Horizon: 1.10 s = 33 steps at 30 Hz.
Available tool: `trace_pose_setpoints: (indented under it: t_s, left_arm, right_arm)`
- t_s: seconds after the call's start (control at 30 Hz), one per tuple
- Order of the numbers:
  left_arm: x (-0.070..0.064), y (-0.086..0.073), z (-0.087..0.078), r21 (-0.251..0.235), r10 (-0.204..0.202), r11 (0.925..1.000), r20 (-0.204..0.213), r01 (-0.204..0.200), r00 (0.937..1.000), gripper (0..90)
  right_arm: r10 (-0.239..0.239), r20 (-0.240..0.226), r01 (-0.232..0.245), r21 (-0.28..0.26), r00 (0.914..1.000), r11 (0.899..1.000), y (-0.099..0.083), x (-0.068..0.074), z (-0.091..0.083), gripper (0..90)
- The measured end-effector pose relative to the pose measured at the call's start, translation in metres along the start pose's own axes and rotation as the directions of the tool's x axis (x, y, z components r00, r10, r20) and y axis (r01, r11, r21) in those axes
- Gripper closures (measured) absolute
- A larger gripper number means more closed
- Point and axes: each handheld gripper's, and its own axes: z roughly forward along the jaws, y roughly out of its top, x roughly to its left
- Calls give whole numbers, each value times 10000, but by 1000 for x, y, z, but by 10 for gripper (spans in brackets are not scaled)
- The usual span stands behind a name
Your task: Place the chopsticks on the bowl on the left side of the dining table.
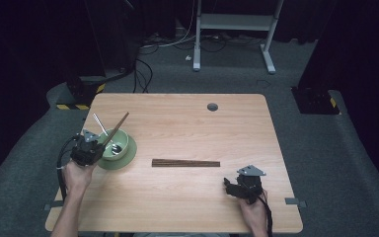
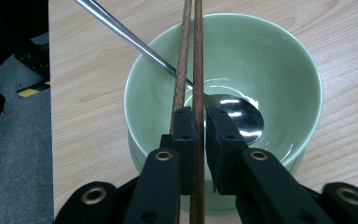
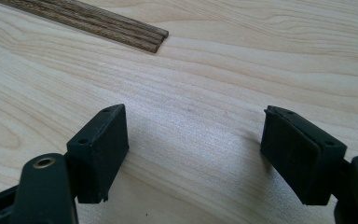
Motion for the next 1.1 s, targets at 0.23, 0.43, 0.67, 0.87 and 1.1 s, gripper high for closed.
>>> trace_pose_setpoints:
  t_s: [0.23,0.43,0.67,0.87,1.1]
  left_arm:
    - [-4,2,-8,-341,178,9993,-50,-180,9998,764]
    - [-4,2,-10,-543,38,9985,-184,-48,9998,708]
    - [-3,0,-7,-337,4,9994,-635,-25,9980,604]
    - [-1,0,-5,-209,-53,9998,-721,38,9974,578]
    - [2,-1,1,-24,-194,9998,-805,192,9966,562]
  right_arm:
    - [1,1,-1,3,10000,10000,0,0,0,225]
    - [-3,1,3,2,10000,10000,0,0,0,225]
    - [0,2,0,2,10000,10000,0,0,0,225]
    - [-1,3,1,0,10000,10000,0,0,0,226]
    - [3,4,-3,0,10000,10000,0,0,0,225]
